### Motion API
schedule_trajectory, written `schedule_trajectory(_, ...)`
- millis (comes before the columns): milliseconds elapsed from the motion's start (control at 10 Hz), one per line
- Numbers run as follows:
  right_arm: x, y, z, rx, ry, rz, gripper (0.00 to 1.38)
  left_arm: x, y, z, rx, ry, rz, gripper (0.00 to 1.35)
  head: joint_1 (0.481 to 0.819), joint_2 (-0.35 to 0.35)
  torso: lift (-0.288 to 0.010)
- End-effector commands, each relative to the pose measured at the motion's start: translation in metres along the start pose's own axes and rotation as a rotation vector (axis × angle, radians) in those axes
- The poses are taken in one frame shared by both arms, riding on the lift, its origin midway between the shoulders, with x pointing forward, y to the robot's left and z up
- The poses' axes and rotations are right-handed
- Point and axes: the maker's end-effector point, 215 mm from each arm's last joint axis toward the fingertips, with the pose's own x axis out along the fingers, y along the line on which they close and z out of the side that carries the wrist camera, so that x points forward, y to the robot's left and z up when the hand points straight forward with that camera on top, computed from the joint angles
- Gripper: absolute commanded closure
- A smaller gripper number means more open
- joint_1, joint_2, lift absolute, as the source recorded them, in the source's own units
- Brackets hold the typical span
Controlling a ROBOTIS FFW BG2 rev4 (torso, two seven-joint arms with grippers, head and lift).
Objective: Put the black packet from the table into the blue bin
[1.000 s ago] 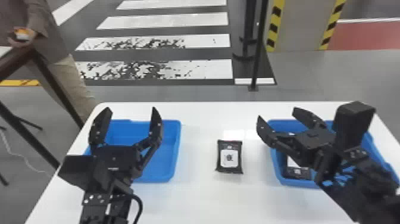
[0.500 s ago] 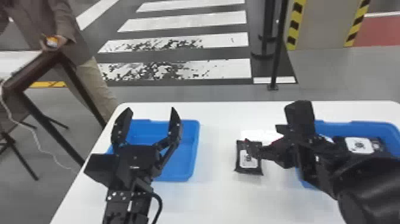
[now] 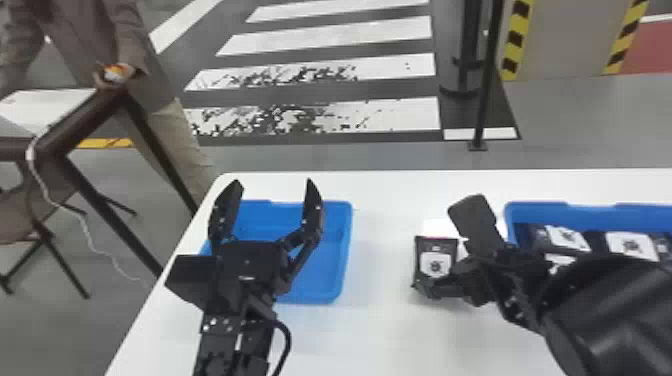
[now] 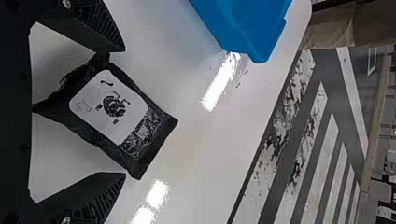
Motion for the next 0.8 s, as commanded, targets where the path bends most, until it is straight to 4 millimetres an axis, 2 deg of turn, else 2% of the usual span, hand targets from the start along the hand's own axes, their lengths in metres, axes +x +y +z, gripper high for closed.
schedule_trajectory(0, 0.011, 0.002, -0.01, -0.039, 0.041, -0.009, 0.05, -0.001, 0.0, -0.002, -0.001, 0.005, -0.001, 0.09, 0.695, 0.235, -0.11)
schedule_trajectory(300, 0.029, -0.002, -0.02, -0.072, 0.086, -0.008, 0.05, 0.0, -0.001, 0.0, -0.001, 0.0, 0.0, 0.09, 0.695, 0.237, -0.11)
schedule_trajectory(500, 0.038, -0.015, -0.04, -0.035, 0.139, -0.013, 0.06, 0.0, 0.0, -0.002, -0.003, 0.002, 0.001, 0.09, 0.695, 0.233, -0.11)
schedule_trajectory(600, 0.041, -0.023, -0.052, -0.033, 0.172, -0.019, 0.19, -0.001, 0.0, -0.003, -0.001, 0.005, 0.001, 0.09, 0.695, 0.224, -0.11)
schedule_trajectory(700, 0.044, -0.022, -0.063, -0.008, 0.197, -0.007, 0.59, -0.001, -0.001, -0.003, -0.002, 0.005, 0.002, 0.09, 0.695, 0.218, -0.11)
